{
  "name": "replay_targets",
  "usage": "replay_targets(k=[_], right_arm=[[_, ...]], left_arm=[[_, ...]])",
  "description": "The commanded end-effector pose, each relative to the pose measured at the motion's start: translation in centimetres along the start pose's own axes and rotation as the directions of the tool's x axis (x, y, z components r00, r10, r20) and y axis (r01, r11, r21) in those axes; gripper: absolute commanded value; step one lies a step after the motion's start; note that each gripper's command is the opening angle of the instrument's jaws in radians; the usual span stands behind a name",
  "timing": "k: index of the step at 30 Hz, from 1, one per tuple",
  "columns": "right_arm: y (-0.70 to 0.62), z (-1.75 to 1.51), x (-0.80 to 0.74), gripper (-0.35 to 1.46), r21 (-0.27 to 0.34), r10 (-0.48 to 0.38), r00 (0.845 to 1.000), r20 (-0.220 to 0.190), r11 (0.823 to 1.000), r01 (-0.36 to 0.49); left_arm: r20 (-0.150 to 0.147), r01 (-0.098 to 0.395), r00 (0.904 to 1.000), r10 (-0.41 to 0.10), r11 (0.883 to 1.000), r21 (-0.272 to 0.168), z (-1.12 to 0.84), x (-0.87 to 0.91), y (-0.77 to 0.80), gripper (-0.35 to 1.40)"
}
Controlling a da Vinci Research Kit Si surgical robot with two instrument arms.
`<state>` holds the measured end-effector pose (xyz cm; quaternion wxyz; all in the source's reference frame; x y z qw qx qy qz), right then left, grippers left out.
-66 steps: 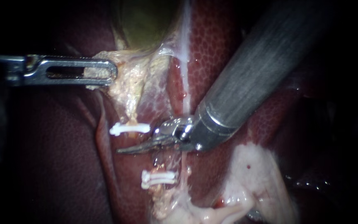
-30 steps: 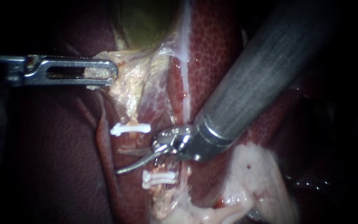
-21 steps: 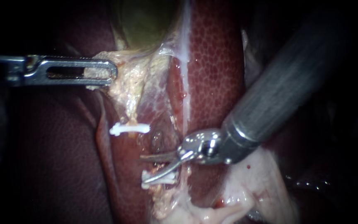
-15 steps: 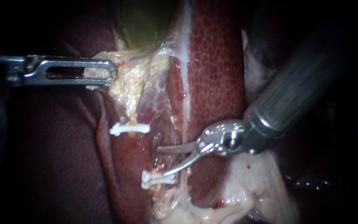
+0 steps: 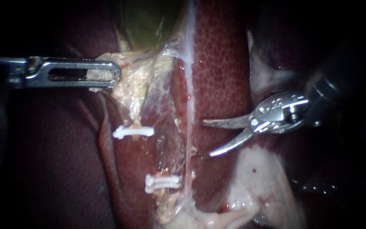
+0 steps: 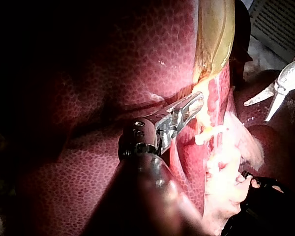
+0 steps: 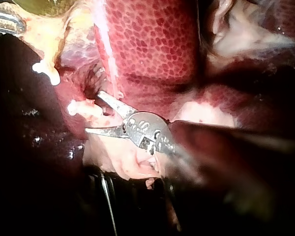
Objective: Go back from the cut left tube
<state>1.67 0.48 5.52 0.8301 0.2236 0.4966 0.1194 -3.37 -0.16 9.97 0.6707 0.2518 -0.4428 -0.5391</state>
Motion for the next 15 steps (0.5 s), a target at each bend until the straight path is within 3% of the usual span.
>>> replay_targets(k=[1,6,15], right_arm=[[-0.01,-0.03,0.03,1.45,-0.006,-0.001,1.0,0.001,1.0,0.001],[-0.06,-0.11,0.11,1.45,-0.022,-0.023,1.0,0.008,0.999,0.023],[-0.07,-0.16,0.09,1.45,-0.021,-0.047,0.999,0.006,0.999,0.047]], left_arm=[[0.0,0.0,1.0,0.0,1.0,-0.001,0.01,0.0,0.0,-0.35],[0.005,-0.003,1.0,0.003,1.0,-0.006,0.1,0.05,0.02,-0.35],[0.005,-0.012,0.9999,0.012,1.0,-0.011,0.41,0.19,0.12,-0.35]])
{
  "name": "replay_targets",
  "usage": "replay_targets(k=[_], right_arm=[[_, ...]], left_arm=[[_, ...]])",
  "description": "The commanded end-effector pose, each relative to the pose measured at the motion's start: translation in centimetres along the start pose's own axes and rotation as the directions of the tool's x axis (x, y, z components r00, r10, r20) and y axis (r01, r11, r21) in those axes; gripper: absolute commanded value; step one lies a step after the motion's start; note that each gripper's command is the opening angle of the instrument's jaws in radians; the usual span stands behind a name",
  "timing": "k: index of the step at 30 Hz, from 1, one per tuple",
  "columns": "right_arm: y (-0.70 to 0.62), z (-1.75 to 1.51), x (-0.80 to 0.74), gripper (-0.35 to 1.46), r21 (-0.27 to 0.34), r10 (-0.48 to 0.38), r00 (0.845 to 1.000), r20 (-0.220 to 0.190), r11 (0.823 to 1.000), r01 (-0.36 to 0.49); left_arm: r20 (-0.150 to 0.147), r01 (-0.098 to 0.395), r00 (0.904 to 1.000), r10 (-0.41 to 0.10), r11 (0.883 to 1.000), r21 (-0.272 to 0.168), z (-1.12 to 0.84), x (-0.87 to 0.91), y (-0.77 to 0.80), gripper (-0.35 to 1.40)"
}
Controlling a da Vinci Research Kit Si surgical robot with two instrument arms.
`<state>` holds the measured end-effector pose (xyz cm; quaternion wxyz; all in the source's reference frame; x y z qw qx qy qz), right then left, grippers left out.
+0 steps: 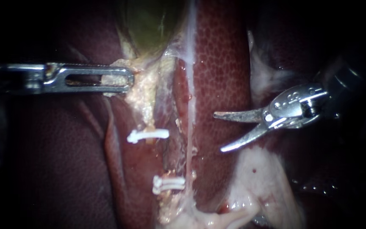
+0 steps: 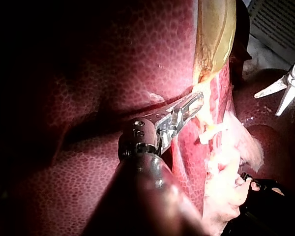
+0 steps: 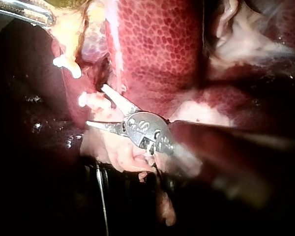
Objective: Go back from the cut left tube
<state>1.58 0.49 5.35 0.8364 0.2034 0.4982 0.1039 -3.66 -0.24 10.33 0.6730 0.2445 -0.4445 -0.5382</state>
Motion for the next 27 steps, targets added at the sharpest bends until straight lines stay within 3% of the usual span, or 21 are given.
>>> replay_targets(k=[1,13,27], right_arm=[[0.0,-0.01,0.0,1.45,0.0,0.001,1.0,0.0,1.0,-0.001],[0.03,-0.11,0.0,1.43,0.0,-0.007,1.0,-0.01,1.0,0.007],[0.03,-0.13,0.02,1.43,-0.002,-0.005,1.0,-0.016,1.0,0.005]], left_arm=[[-0.003,-0.002,1.0,0.002,1.0,-0.001,0.04,0.0,0.01,-0.35],[-0.028,-0.01,0.9996,0.01,1.0,0.004,0.39,0.13,0.04,-0.35],[-0.032,-0.011,0.9994,0.012,1.0,0.006,0.43,0.15,0.04,-0.35]])
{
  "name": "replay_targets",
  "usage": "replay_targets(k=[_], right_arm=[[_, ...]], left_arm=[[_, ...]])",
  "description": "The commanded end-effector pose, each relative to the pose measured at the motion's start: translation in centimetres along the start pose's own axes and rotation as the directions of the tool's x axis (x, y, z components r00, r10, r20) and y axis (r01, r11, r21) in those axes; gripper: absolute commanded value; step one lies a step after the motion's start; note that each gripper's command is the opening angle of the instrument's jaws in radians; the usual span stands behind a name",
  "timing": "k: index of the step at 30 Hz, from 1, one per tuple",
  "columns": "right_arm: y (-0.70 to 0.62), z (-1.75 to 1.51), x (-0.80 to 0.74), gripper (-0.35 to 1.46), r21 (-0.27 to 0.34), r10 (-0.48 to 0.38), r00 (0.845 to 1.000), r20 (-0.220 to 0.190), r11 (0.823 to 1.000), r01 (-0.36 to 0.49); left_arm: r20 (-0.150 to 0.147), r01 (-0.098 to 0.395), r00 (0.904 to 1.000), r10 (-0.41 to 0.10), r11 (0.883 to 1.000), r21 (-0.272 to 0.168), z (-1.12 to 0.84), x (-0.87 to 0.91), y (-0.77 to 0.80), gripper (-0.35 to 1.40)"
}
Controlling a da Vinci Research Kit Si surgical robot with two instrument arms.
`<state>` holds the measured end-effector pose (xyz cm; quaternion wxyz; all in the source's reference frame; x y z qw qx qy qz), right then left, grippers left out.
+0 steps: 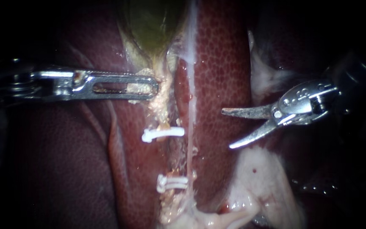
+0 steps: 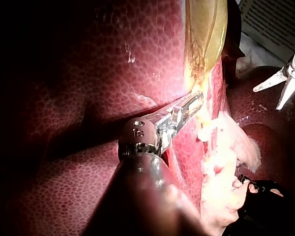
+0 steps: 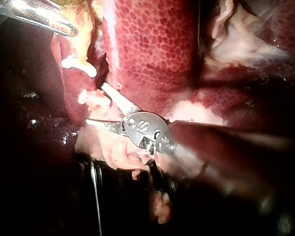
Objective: Go back from the cut left tube
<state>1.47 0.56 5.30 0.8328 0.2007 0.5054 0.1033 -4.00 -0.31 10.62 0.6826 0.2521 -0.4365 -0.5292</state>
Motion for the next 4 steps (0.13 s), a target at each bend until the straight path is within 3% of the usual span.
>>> replay_targets(k=[1,4], right_arm=[[0.0,0.0,0.0,1.43,-0.001,0.001,1.0,0.0,1.0,-0.001],[0.0,0.01,0.0,1.43,-0.001,0.001,1.0,0.0,1.0,-0.001]], left_arm=[[0.0,0.0,1.0,0.0,1.0,0.001,0.0,0.0,0.0,-0.35],[0.0,0.0,1.0,0.0,1.0,0.001,0.0,0.0,0.0,-0.35]])
